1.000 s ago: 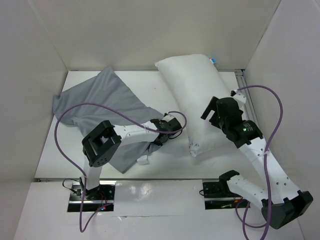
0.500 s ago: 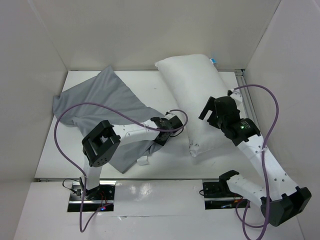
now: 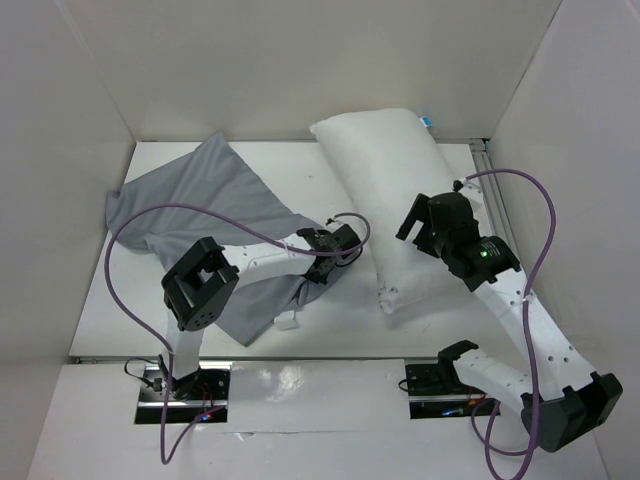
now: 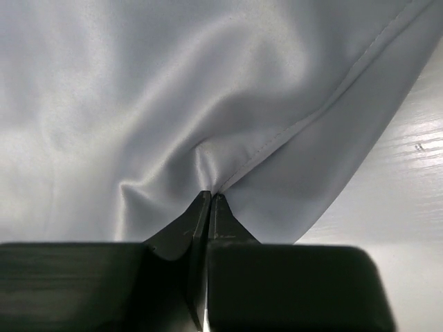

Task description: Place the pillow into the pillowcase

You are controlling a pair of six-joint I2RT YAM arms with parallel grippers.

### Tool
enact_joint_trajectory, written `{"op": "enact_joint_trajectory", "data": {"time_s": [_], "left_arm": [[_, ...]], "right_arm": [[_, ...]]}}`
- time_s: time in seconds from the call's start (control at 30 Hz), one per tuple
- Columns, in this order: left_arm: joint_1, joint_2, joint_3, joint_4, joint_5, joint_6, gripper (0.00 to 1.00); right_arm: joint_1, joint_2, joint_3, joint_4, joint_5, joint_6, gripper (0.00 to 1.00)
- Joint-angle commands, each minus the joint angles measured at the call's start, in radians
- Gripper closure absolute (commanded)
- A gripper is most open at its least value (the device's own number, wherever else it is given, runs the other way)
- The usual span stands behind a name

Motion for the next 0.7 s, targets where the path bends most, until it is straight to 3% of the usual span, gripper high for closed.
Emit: {"op": "enact_joint_trajectory", "data": {"time_s": [0.0, 0.2, 0.23, 0.47, 0.67], "left_arm": [[-0.001, -0.037, 0.019, 0.0, 0.005, -0.004, 0.92], [0.008, -0.1, 0.068, -0.081, -0.015, -0.004, 0.95], [0.02, -0.12, 0.068, -0.081, 0.031, -0.004, 1.0], [0.152, -0.23, 0.114, -0.093, 0.301, 0.041, 1.0], [0.262, -0.261, 0.123, -0.081, 0.428, 0.061, 1.0]], "right_arm": [[-0.005, -0.007, 0.011, 0.033, -0.003, -0.005, 0.02], [-0.005, 0.003, 0.011, 0.033, -0.013, -0.014, 0.02], [-0.005, 0.003, 0.011, 0.033, -0.022, -0.014, 0.02], [-0.005, 0.039, 0.023, 0.042, -0.065, -0.061, 0.02], [-0.005, 0.082, 0.089, 0.024, -0.099, -0.121, 0.02]]}}
